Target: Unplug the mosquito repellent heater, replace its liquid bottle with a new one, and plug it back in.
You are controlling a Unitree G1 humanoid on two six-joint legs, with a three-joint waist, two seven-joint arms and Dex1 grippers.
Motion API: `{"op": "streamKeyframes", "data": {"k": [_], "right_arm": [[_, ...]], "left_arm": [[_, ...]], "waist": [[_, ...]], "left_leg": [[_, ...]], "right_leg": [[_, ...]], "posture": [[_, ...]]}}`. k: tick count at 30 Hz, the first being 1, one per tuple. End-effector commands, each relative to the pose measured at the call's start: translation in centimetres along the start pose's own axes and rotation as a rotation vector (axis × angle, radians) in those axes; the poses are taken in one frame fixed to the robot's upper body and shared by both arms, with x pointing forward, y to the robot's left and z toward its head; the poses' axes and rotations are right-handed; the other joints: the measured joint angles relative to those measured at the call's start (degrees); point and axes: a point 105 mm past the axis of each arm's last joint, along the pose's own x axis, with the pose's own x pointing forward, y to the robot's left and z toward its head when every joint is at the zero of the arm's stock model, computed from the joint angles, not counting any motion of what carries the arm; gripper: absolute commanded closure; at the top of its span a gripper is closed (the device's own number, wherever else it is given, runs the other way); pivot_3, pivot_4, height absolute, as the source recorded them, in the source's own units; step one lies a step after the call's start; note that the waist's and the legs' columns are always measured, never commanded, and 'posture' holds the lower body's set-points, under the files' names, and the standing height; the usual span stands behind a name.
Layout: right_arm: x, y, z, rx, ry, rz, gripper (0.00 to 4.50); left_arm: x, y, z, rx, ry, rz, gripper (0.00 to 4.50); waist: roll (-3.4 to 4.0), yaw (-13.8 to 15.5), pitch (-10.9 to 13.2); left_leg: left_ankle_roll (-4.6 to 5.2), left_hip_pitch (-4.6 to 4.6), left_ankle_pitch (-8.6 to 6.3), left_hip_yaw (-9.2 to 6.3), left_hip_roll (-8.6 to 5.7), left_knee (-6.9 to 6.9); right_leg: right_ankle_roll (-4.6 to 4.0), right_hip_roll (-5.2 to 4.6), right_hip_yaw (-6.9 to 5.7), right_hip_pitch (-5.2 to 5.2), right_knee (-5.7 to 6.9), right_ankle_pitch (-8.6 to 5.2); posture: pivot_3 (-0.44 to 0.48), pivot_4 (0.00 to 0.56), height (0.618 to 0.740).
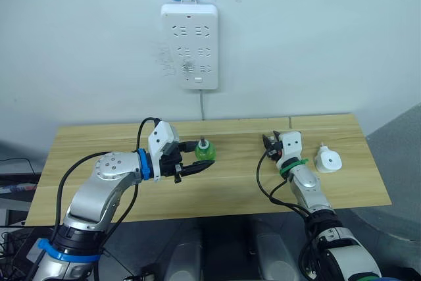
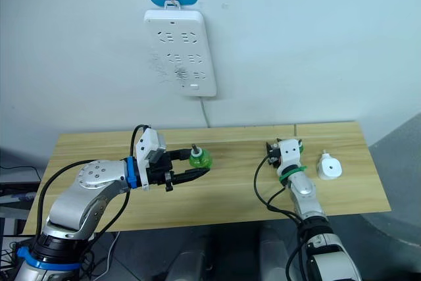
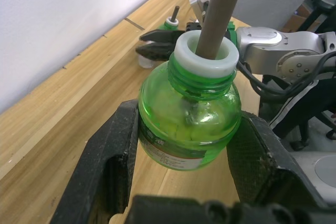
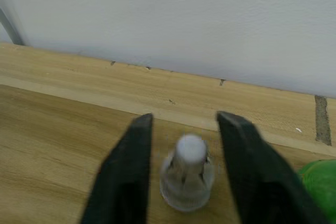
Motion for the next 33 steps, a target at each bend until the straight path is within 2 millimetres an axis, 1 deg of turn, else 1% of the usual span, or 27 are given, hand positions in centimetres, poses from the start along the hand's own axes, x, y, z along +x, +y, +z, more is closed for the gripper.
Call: {"op": "streamKeyframes", "data": {"k": [1,2,3,5,6,7,8,10,11,12,14,18,19,22,27,33], "right_arm": [[-0.2,0.4,2.1,-0.036,-0.093,0.049,1.54],[-0.3,0.6,2.4,-0.045,-0.106,0.066,1.54],[-0.4,1.0,3.2,-0.048,-0.131,0.092,1.54],[-0.9,2.4,6.0,-0.062,-0.205,0.193,1.54],[-1.2,3.2,7.4,-0.053,-0.23,0.248,1.54],[-1.6,4.0,8.7,-0.043,-0.24,0.313,1.54],[-1.9,4.5,9.5,-0.033,-0.238,0.356,1.54],[-3.1,6.1,10.9,-0.04,-0.183,0.547,1.54],[-4.0,6.8,11.3,-0.053,-0.151,0.651,1.54],[-5.1,7.5,11.8,-0.046,-0.108,0.758,1.54],[-6.4,7.9,12.5,-0.042,-0.059,0.877,1.54],[-7.0,8.2,13.4,-0.034,-0.01,0.957,1.54],[-6.6,8.1,13.5,-0.034,-0.014,0.936,1.54],[-5.5,8.9,14.1,-0.027,-0.042,0.907,1.54],[-5.3,9.9,14.8,-0.012,-0.068,0.925,1.54],[-4.7,10.9,15.1,-0.014,-0.085,0.944,1.54]], "left_arm": [[0.0,-0.5,0.7,0.025,-0.035,-0.009,2.29],[0.0,-0.5,0.7,0.025,-0.037,-0.009,2.29],[0.2,-0.5,0.7,0.026,-0.043,-0.006,2.29],[0.5,-0.4,0.6,0.029,-0.06,0.004,2.29],[0.7,-0.3,0.5,0.031,-0.067,0.007,2.29],[0.9,-0.2,0.6,0.035,-0.076,0.009,2.29],[1.1,-0.1,0.6,0.038,-0.082,0.009,2.29],[1.4,0.3,0.8,0.055,-0.099,0.008,2.29],[1.6,0.5,0.8,0.063,-0.107,0.007,2.29],[1.8,0.6,0.9,0.076,-0.114,0.003,2.29],[2.0,0.7,1.0,0.092,-0.123,-0.008,2.29],[2.6,0.7,1.3,0.11,-0.143,-0.029,2.29],[2.8,0.8,1.4,0.11,-0.15,-0.032,2.29],[3.1,0.5,2.1,0.117,-0.17,-0.05,2.29],[3.2,0.0,2.4,0.119,-0.174,-0.074,2.29],[3.4,0.1,2.6,0.117,-0.175,-0.076,2.29]], "waist": [[0.0,0.1,0.0],[0.0,0.2,0.0],[0.01,0.2,0.0],[0.01,0.5,0.0],[0.01,0.5,0.0],[0.02,0.5,-0.1],[0.01,0.5,-0.1],[0.03,0.5,-0.2],[0.04,0.6,-0.3],[0.0,0.7,-0.4],[-0.06,0.8,-0.9],[-0.16,0.9,-1.3],[-0.21,0.9,-1.4],[-0.31,0.9,-1.6],[-0.29,0.9,-1.6],[-0.28,0.9,-1.7]], "left_leg": [[0.0,0.0,0.0,0.0,0.0,0.0],[0.0,0.0,0.0,0.0,0.0,0.0],[-0.01,0.0,0.0,-0.01,0.0,0.0],[-0.02,-0.01,0.01,-0.01,0.0,0.0],[-0.02,-0.03,0.01,-0.04,-0.01,0.01],[-0.02,-0.04,0.01,-0.03,-0.01,0.03],[-0.03,-0.04,0.02,-0.04,-0.01,0.04],[-0.04,-0.03,0.02,-0.05,-0.01,0.06],[-0.05,-0.04,0.03,-0.07,-0.02,0.06],[-0.05,-0.05,0.03,-0.1,-0.03,0.07],[-0.05,-0.08,0.03,-0.18,-0.03,0.05],[-0.05,-0.09,0.03,-0.17,-0.03,0.03],[-0.05,-0.1,0.03,-0.15,-0.04,0.06],[-0.07,-0.08,0.04,-0.15,-0.03,0.06],[-0.09,-0.1,0.04,-0.16,-0.05,0.04],[-0.09,-0.09,0.05,-0.16,-0.06,0.08]], "right_leg": [[0.0,0.0,0.01,0.0,0.0,0.0],[0.0,0.0,0.01,0.0,0.0,0.0],[0.0,0.0,0.0,0.0,-0.01,0.0],[0.0,0.0,0.01,-0.01,-0.01,0.0],[0.0,0.0,-0.02,-0.01,-0.02,0.0],[0.0,0.0,-0.01,-0.01,-0.03,0.0],[0.0,-0.01,-0.01,-0.01,-0.03,0.0],[0.0,0.0,-0.03,0.0,-0.03,0.0],[0.0,0.0,-0.04,0.0,-0.03,0.0],[0.0,0.0,-0.06,0.0,-0.04,0.0],[0.0,0.0,-0.13,0.02,-0.1,0.0],[0.0,-0.01,-0.15,0.01,-0.14,0.0],[0.0,-0.01,-0.13,0.01,-0.14,0.0],[0.0,-0.01,-0.14,0.01,-0.12,0.0],[0.01,-0.03,-0.15,-0.02,-0.12,0.0],[0.01,-0.03,-0.15,-0.02,-0.09,0.0]], "posture": [[-0.001,0.34,0.74],[-0.005,0.335,0.74],[-0.009,0.328,0.74],[-0.021,0.306,0.74],[-0.031,0.289,0.74],[-0.034,0.284,0.74],[-0.037,0.28,0.74],[-0.047,0.259,0.74],[-0.054,0.239,0.74],[-0.056,0.235,0.74],[-0.061,0.225,0.74],[-0.065,0.208,0.74],[-0.064,0.205,0.74],[-0.062,0.202,0.74],[-0.055,0.204,0.74],[-0.054,0.205,0.74]]}}
